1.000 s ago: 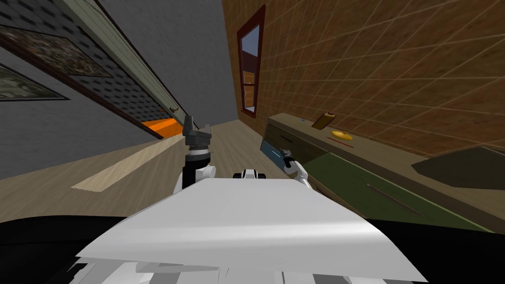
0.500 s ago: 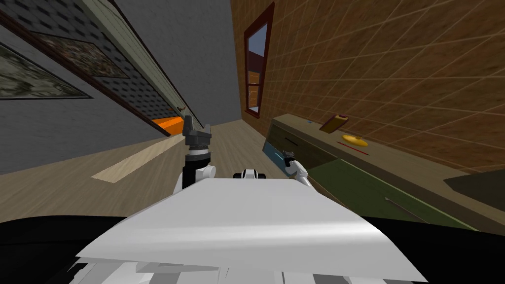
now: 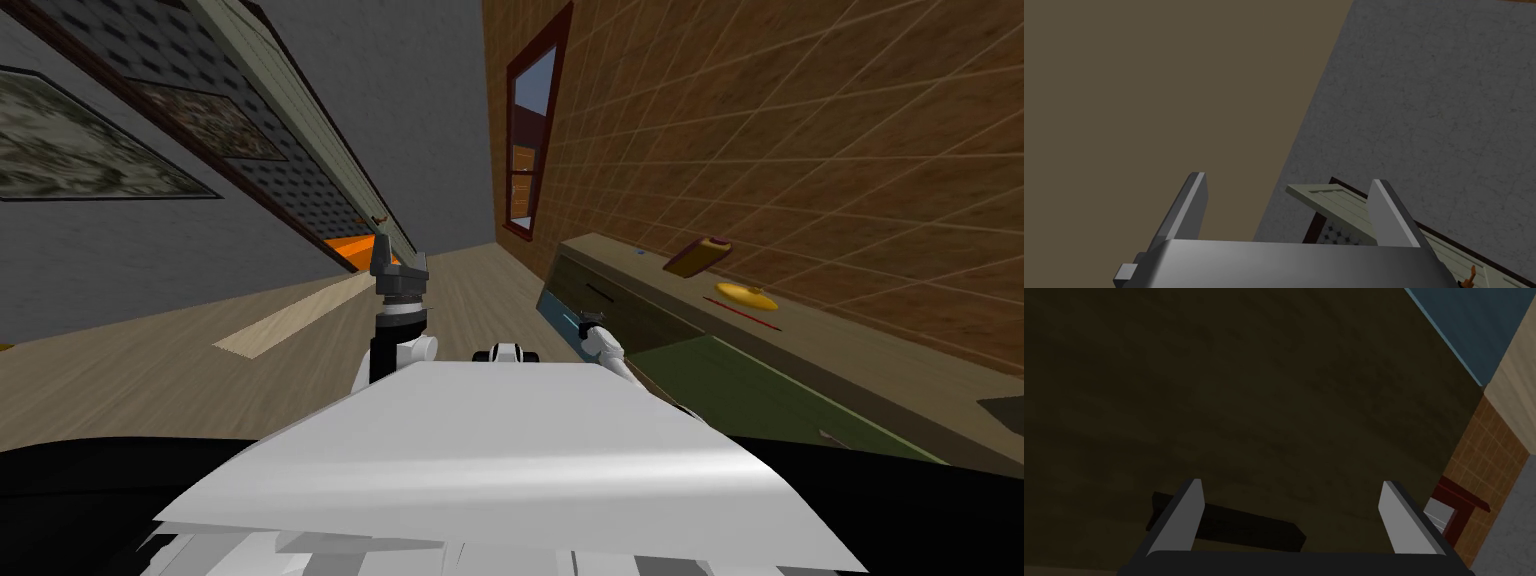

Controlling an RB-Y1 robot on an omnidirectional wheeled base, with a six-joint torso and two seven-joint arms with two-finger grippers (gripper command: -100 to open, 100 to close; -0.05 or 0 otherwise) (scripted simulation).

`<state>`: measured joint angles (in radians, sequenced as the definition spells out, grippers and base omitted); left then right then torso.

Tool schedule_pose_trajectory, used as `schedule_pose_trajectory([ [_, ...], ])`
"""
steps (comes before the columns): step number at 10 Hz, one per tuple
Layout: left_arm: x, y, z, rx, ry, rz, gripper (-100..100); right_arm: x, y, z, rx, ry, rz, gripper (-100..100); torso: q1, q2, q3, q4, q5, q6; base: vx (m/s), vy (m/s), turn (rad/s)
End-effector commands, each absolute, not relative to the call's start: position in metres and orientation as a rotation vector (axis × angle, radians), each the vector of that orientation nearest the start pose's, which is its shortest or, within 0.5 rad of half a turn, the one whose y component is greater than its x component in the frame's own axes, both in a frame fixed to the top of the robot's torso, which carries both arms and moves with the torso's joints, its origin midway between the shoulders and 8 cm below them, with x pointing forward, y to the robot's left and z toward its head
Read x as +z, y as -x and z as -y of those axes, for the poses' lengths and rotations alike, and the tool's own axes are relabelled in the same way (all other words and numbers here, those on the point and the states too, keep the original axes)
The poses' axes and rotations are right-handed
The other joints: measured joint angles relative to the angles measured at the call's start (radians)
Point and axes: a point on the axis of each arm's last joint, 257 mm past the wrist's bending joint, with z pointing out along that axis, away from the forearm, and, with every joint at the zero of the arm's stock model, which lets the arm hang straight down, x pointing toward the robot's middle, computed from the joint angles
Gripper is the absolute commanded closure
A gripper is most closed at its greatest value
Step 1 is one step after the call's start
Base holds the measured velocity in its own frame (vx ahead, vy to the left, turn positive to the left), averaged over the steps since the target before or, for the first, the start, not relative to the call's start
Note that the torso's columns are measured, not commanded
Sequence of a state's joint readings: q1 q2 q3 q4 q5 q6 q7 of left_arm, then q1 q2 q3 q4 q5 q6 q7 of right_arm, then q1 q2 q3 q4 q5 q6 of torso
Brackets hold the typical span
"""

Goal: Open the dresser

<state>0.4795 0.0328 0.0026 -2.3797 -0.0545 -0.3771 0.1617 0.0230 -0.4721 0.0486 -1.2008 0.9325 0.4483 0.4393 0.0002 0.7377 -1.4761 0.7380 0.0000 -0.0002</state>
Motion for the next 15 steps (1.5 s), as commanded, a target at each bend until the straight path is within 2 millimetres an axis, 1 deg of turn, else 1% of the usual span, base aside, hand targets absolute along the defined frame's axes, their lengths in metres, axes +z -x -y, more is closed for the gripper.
schedule_pose_trajectory([
  [1, 0.051, -0.346, -0.268, -1.417, 0.67, -0.63, 0, -0.385, -0.431, 0.56, -0.887, -0.092, -2.052, -100, -0.001, 0.0, 0.0, 0.0, 0.0, 0.0, 0.037, 0.014, 0.086],
  [2, 0.051, -0.346, -0.268, -1.417, 0.67, -0.63, 0, -0.39, -0.426, 0.564, -0.898, -0.095, -2.065, -100, 0.0, 0.0, 0.0, 0.0, 0.0, 0.0, 0.036, 0.013, 0.058],
  [3, 0.051, -0.346, -0.268, -1.417, 0.67, -0.63, 0, -0.385, -0.422, 0.578, -0.988, -0.068, -2.064, -100, 0.0, 0.0, 0.0, 0.0, 0.0, 0.0, 0.044, 0.017, 0.103],
  [4, 0.051, -0.346, -0.268, -1.417, 0.67, -0.63, 0, -0.39, -0.417, 0.582, -1.001, -0.064, -2.076, -100, 0.0, 0.0, 0.0, 0.0, 0.0, 0.0, 0.033, 0.013, 0.05],
  [6, 0.051, -0.346, -0.268, -1.417, 0.67, -0.63, 0, -0.38, -0.407, 0.608, -1.175, 0.005, -2.069, -100, 0.0, 0.001, 0.0, 0.0, 0.0, 0.0, 0.039, 0.019, 0.106],
  [7, 0.051, -0.346, -0.268, -1.417, 0.67, -0.63, 0, -0.384, -0.399, 0.613, -1.195, 0.0, -2.083, -100, 0.0, 0.0, 0.0, 0.0, 0.0, 0.0, 0.037, 0.015, 0.042],
  [9, 0.051, -0.346, -0.268, -1.417, 0.67, -0.63, 0, -0.373, -0.385, 0.638, -1.368, 0.063, -2.07, -100, 0.0, 0.0, 0.0, 0.0, 0.0, 0.0, 0.043, 0.026, 0.089],
  [10, 0.051, -0.346, -0.268, -1.417, 0.67, -0.63, 0, -0.374, -0.384, 0.638, -1.37, 0.063, -2.072, -100, 0.0, 0.0, 0.0, 0.0, 0.0, 0.0, 0.034, 0.018, 0.039],
  [13, 0.051, -0.346, -0.268, -1.417, 0.67, -0.63, 0, -0.352, -0.368, 0.667, -1.592, 0.151, -2.031, -100, 0.0, 0.0, 0.0, 0.0, 0.0, 0.0, 0.037, 0.018, 0.087],
  [15, 0.051, -0.346, -0.268, -1.417, 0.67, -0.63, 0, -0.338, -0.36, 0.681, -1.709, 0.201, -1.997, -100, 0.0, 0.0, 0.0, 0.0, 0.0, 0.0, 0.043, 0.018, 0.08],
])
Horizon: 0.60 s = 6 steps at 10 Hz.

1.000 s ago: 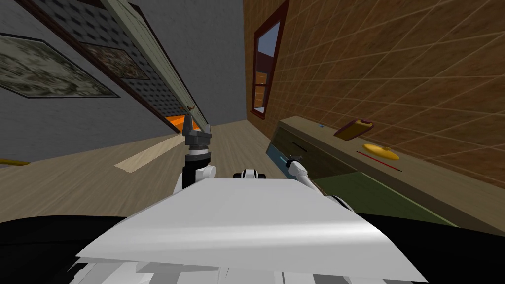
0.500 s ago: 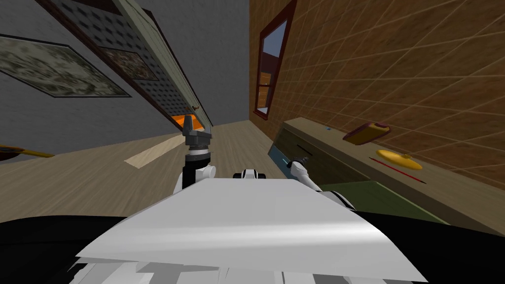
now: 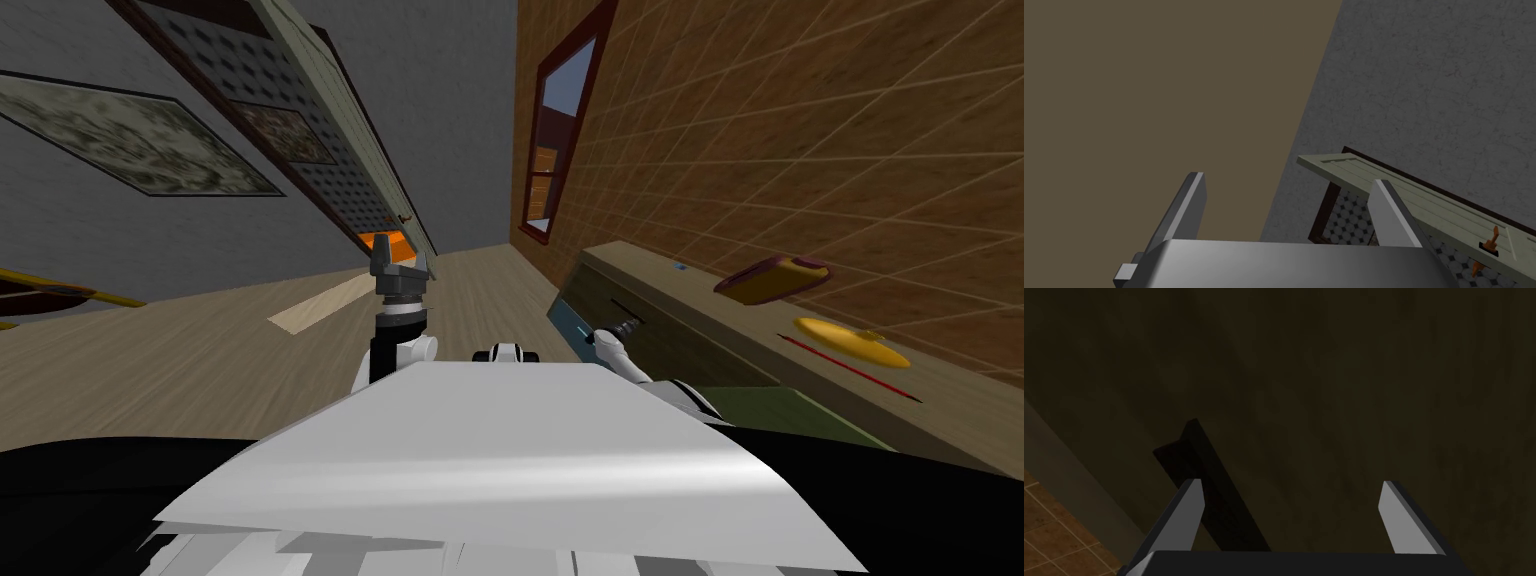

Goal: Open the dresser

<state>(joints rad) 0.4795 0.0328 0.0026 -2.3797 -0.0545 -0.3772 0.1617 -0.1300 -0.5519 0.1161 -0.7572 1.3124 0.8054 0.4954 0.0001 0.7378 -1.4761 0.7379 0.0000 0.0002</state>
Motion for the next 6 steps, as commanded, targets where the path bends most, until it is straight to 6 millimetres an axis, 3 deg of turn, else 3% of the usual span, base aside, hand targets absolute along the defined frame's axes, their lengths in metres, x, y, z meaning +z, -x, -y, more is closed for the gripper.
schedule_pose_trajectory([
  [1, 0.051, -0.346, -0.268, -1.417, 0.67, -0.63, 0, -0.331, -0.357, 0.687, -1.756, 0.222, -1.981, -100, 0.0, 0.0, 0.0, 0.0, 0.0, 0.0, 0.042, 0.013, 0.064],
  [3, 0.051, -0.346, -0.268, -1.417, 0.67, -0.63, 0, -0.317, -0.351, 0.696, -1.846, 0.261, -1.946, -100, 0.0, 0.001, 0.0, 0.0, 0.0, 0.0, 0.028, 0.018, 0.064],
  [5, 0.051, -0.346, -0.268, -1.417, 0.67, -0.63, 0, -0.322, -0.352, 0.696, -1.82, 0.25, -1.956, -100, -0.001, 0.001, 0.001, 0.0, 0.0, 0.0, 0.007, 0.003, 0.007],
  [6, 0.051, -0.346, -0.268, -1.417, 0.67, -0.63, 0, -0.322, -0.352, 0.696, -1.82, 0.249, -1.956, 100, -0.001, 0.001, 0.001, 0.0, 0.0, 0.0, 0.0, 0.0, 0.0],
])
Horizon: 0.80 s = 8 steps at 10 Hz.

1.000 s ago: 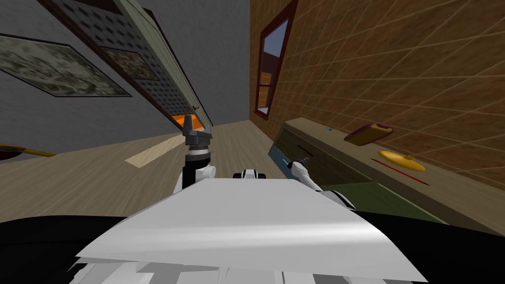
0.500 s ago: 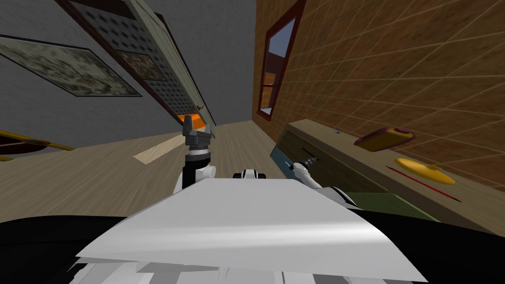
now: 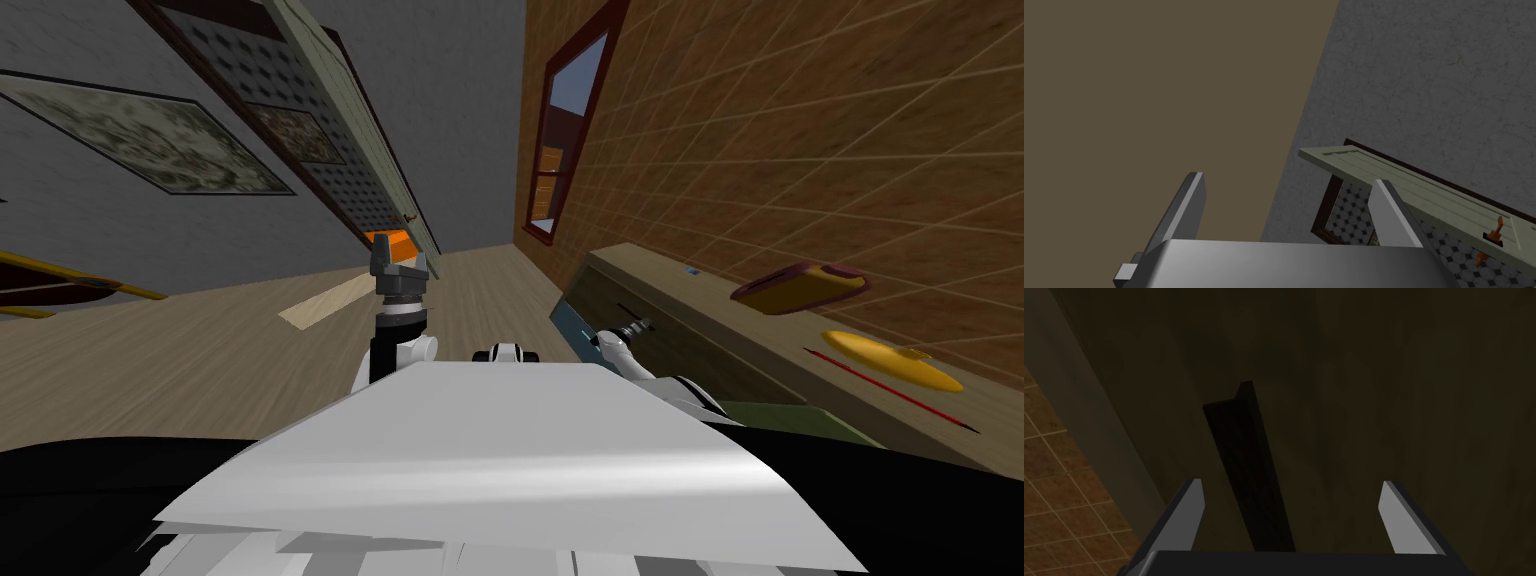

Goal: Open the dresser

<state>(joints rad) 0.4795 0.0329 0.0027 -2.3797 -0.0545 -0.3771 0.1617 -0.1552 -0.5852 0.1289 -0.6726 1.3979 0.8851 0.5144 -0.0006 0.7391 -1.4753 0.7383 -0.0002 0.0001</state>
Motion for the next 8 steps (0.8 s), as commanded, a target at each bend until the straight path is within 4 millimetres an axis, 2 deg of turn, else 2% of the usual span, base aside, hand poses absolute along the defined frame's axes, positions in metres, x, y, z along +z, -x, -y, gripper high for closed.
schedule_pose_trajectory([
  [1, 0.051, -0.346, -0.268, -1.417, 0.67, -0.63, 0, -0.32, -0.354, 0.696, -1.818, 0.252, -1.955, 100, 0.0, 0.0, 0.0, 0.0, 0.0, 0.0, -0.027, 0.083, -0.01],
  [3, 0.052, -0.346, -0.268, -1.418, 0.67, -0.63, 0, -0.318, -0.357, 0.696, -1.817, 0.255, -1.954, 100, 0.008, 0.003, 0.001, 0.001, 0.002, 0.0, -0.095, 0.178, -0.017],
  [6, 0.052, -0.346, -0.268, -1.418, 0.67, -0.63, 0, -0.317, -0.359, 0.696, -1.816, 0.256, -1.952, 100, 0.001, -0.002, -0.001, 0.0, 0.0, 0.0, -0.074, 0.171, -0.014],
  [7, 0.052, -0.346, -0.268, -1.418, 0.67, -0.63, 0, -0.313, -0.369, 0.7, -1.776, 0.222, -1.965, -100, -0.006, -0.004, -0.002, -0.001, -0.001, 0.0, 0.025, 0.013, 0.023],
  [8, 0.051, -0.346, -0.268, -1.417, 0.67, -0.63, 0, -0.311, -0.373, 0.702, -1.759, 0.207, -1.969, -100, -0.008, -0.007, -0.004, -0.002, -0.002, 0.0, 0.059, -0.032, 0.027],
])
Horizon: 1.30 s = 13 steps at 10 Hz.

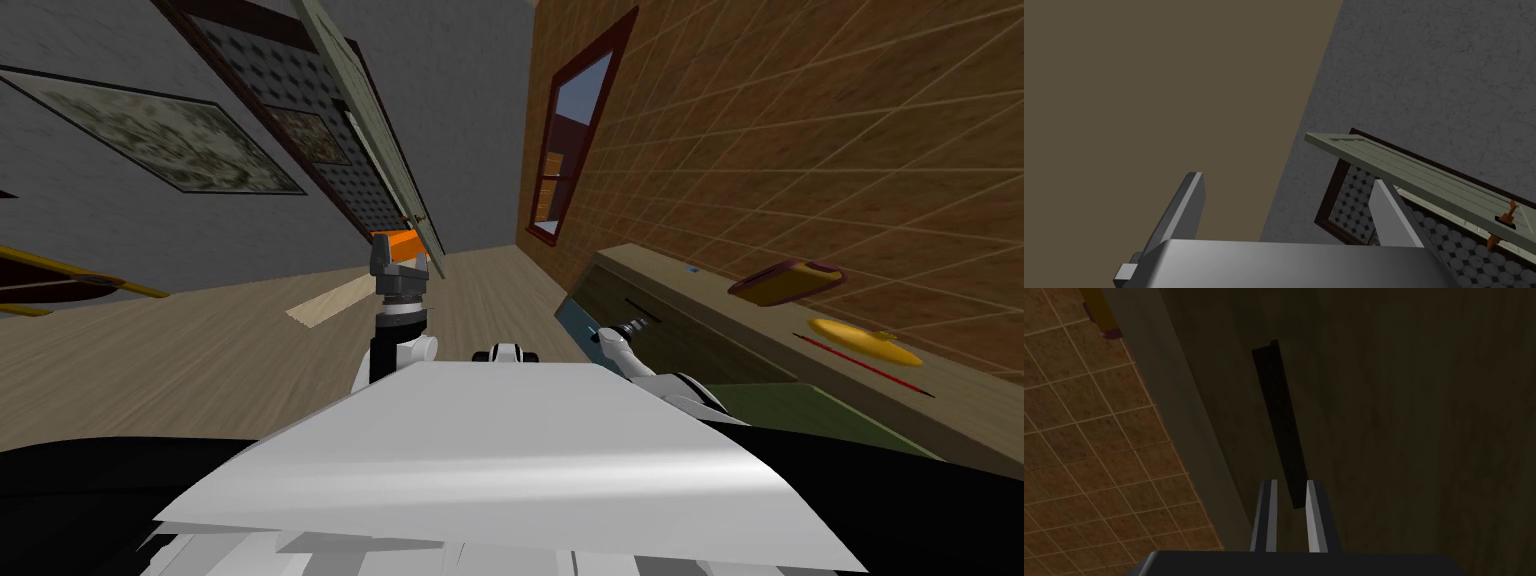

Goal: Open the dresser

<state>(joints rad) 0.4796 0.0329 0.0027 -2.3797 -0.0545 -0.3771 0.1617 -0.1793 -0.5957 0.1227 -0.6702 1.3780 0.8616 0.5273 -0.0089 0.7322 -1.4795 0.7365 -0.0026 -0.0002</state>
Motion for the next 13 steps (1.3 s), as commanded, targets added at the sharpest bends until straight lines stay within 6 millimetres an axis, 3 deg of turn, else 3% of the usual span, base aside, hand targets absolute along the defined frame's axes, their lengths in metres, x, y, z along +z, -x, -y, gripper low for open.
schedule_pose_trajectory([
  [1, 0.051, -0.346, -0.268, -1.417, 0.67, -0.63, 0, -0.309, -0.378, 0.704, -1.739, 0.19, -1.973, -100, 0.002, 0.0, 0.0, 0.0, 0.0, 0.0, 0.056, -0.057, 0.013],
  [8, 0.051, -0.346, -0.268, -1.417, 0.67, -0.63, 0, -0.287, -0.415, 0.716, -1.59, 0.077, -1.986, -100, 0.008, 0.006, 0.003, 0.002, 0.002, 0.0, 0.049, -0.031, 0.018],
  [11, 0.051, -0.346, -0.268, -1.417, 0.67, -0.63, 0, -0.287, -0.411, 0.716, -1.601, 0.084, -1.986, -100, 0.005, 0.005, 0.003, 0.001, 0.002, 0.0, 0.044, -0.059, 0.005],
  [12, 0.051, -0.346, -0.268, -1.417, 0.67, -0.63, 0, -0.286, -0.412, 0.716, -1.601, 0.084, -1.986, 100, 0.008, 0.006, 0.003, 0.001, 0.002, 0.0, 0.006, -0.011, 0.0],
  [13, 0.051, -0.346, -0.268, -1.417, 0.67, -0.63, 0, -0.284, -0.414, 0.716, -1.6, 0.086, -1.984, 100, 0.012, 0.008, 0.005, 0.002, 0.003, 0.0, -0.048, 0.085, 0.011],
])
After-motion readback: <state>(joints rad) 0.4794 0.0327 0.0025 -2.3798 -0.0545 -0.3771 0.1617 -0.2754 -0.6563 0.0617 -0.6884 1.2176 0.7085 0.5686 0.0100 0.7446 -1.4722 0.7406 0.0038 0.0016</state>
